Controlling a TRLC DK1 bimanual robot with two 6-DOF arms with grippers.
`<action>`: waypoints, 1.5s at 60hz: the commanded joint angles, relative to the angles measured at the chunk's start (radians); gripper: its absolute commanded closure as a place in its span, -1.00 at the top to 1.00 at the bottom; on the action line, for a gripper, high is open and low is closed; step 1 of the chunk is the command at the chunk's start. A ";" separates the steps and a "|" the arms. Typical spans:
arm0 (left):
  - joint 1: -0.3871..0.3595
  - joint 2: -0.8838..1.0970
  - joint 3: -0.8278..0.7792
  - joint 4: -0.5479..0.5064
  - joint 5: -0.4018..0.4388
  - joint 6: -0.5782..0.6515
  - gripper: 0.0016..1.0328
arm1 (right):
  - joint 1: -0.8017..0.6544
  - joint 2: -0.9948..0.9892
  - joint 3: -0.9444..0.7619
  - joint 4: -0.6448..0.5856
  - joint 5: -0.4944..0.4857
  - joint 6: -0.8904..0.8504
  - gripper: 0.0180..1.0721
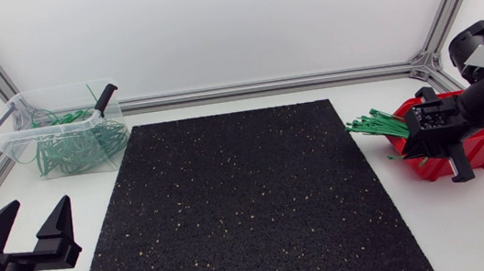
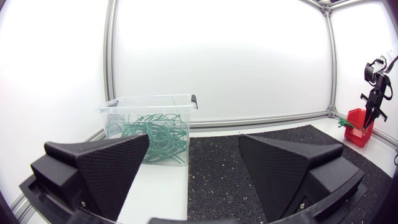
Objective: Take a green cable tie from the red box, thread the tail through the head to close it, then place it in the transparent bin on the left.
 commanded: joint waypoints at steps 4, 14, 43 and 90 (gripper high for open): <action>-0.006 -0.004 -0.039 -0.021 0.000 -0.009 0.94 | -0.016 -0.045 0.056 -0.049 -0.031 -0.019 -0.75; -0.006 -0.004 -0.039 -0.021 0.000 -0.009 0.94 | -0.034 -0.076 0.141 -0.118 -0.117 0.003 -0.75; -0.004 -0.004 -0.039 -0.021 0.000 -0.009 0.94 | -0.049 -0.218 0.509 -0.371 -0.470 0.246 -0.75; -0.052 -0.005 -0.039 -0.023 0.000 0.002 0.94 | 0.253 -0.103 0.658 -0.813 -0.794 0.544 -0.76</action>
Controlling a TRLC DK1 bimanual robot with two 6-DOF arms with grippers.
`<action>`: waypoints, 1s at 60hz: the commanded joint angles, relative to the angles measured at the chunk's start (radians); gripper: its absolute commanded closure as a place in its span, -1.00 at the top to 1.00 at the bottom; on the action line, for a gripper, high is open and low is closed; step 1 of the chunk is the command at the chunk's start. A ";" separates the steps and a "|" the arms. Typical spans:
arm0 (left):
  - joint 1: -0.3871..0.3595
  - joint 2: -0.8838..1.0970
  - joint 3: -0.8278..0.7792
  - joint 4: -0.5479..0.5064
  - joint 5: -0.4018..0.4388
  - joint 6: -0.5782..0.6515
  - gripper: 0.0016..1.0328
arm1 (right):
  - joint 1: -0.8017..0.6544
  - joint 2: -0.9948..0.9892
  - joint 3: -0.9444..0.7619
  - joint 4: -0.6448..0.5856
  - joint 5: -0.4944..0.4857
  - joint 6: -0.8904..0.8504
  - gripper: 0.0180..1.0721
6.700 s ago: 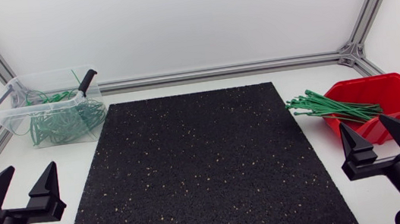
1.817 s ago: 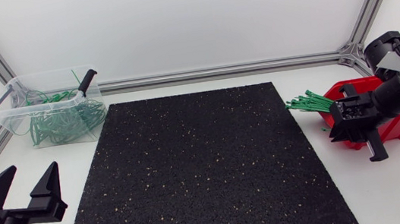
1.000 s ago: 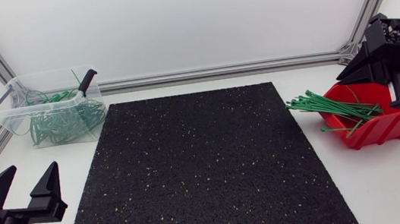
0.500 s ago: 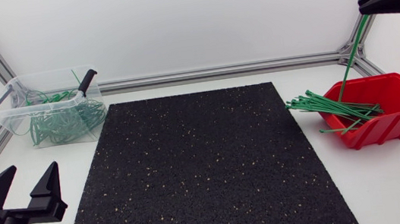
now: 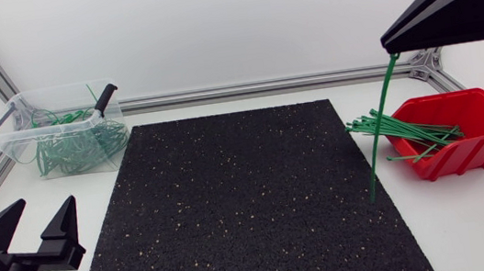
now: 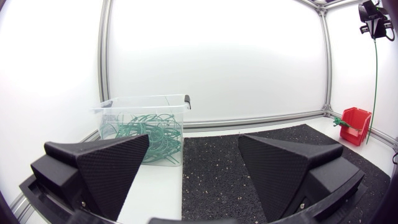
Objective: Take a green cable tie from the red box, thread the tail through the head to close it, then place it in the transparent bin on the left.
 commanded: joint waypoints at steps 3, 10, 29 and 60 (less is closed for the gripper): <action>-0.018 -0.005 -0.034 -0.023 0.001 0.005 0.94 | 0.049 0.048 -0.034 -0.025 -0.027 0.057 -0.76; -0.004 0.013 0.007 -0.043 0.001 0.008 0.93 | 0.109 0.079 -0.056 -0.048 -0.064 0.069 -0.76; -0.021 0.406 0.234 -0.118 0.094 -0.015 0.92 | 0.187 0.145 -0.102 -0.023 -0.120 0.081 -0.77; -0.363 0.854 0.615 -0.285 0.228 0.066 0.86 | 0.237 0.264 -0.134 0.081 -0.153 0.081 -0.77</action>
